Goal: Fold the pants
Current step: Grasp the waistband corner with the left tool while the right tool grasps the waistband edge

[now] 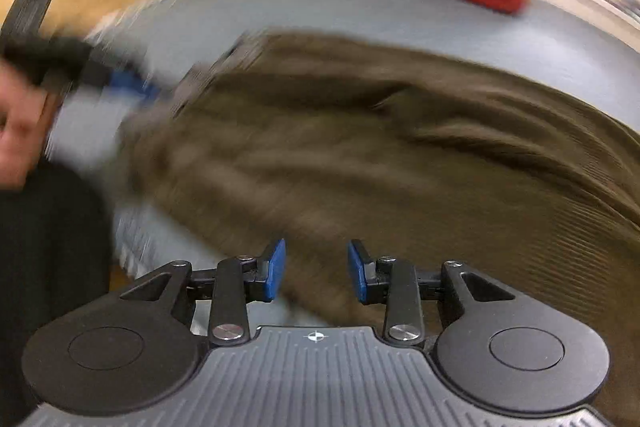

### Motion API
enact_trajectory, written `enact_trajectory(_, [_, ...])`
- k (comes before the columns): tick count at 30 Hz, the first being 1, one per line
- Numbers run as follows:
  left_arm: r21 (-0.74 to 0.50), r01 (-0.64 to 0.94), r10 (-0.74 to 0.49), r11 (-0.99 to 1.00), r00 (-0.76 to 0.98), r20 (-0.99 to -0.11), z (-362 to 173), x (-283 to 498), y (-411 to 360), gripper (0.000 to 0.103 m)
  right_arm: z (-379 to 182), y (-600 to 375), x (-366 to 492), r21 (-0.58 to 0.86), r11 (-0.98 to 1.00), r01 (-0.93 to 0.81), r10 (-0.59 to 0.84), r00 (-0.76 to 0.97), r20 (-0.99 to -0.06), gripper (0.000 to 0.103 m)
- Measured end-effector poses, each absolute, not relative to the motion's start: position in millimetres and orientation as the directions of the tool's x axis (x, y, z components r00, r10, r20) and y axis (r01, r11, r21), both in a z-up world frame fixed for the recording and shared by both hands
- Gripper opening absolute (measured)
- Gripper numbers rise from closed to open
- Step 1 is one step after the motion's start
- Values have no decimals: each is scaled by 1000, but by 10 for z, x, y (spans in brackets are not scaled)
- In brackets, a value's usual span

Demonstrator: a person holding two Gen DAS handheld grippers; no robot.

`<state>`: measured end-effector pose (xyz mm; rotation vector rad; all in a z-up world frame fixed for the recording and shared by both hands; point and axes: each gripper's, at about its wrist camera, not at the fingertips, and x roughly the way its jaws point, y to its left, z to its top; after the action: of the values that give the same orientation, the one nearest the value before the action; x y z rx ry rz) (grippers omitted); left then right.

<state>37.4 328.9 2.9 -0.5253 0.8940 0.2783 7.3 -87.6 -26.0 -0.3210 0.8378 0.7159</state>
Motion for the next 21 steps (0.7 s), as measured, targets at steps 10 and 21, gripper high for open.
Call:
enact_trajectory(10, [-325, -614, -5, 719, 463, -886, -137, 351, 3645, 74, -635, -558, -47, -139, 610, -780, 343, 419, -841, 46])
enact_trajectory(21, [-280, -622, 80, 732, 486, -870, -44, 243, 3592, 23, -550, -482, 5, -180, 552, -814, 389, 443, -808, 8])
